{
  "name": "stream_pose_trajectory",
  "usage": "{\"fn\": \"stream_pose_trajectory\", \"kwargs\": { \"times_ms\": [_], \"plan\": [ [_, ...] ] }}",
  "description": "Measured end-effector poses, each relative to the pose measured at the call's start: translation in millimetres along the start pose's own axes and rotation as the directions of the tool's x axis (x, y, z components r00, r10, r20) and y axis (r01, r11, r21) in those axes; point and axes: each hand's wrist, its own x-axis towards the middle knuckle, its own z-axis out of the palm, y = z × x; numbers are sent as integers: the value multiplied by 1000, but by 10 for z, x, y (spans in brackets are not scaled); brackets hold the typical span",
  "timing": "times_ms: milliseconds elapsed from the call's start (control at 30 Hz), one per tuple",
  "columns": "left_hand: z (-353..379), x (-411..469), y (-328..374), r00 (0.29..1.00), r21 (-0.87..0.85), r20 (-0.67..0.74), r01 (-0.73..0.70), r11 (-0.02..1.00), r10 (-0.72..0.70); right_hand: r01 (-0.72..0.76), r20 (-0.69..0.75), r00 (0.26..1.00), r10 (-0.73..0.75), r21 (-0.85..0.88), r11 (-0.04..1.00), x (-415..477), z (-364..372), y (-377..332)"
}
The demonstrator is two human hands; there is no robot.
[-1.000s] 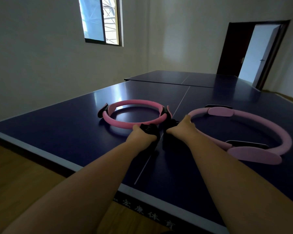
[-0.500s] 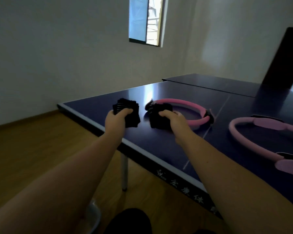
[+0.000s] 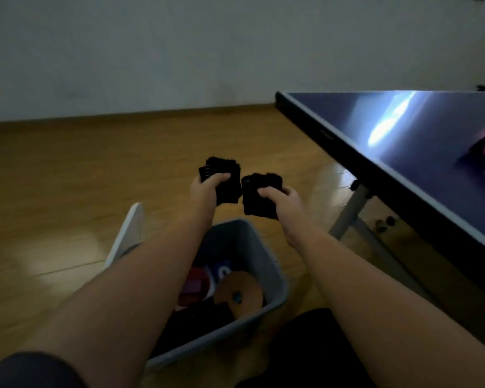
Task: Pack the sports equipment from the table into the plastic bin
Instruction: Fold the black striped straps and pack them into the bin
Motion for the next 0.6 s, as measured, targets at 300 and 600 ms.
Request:
{"fn": "stream_pose_trajectory", "kwargs": {
  "times_ms": [300, 600],
  "plan": [
    [-1306, 728, -1245, 933, 84, -130, 349, 933, -337, -327, 90, 935, 342, -146, 934, 691, 904, 1316],
    [-2096, 905, -2336, 813, 135, -231, 571, 810, -535, -471, 20, 858, 514, -373, 800, 953, 1119, 2586]
  ]
}}
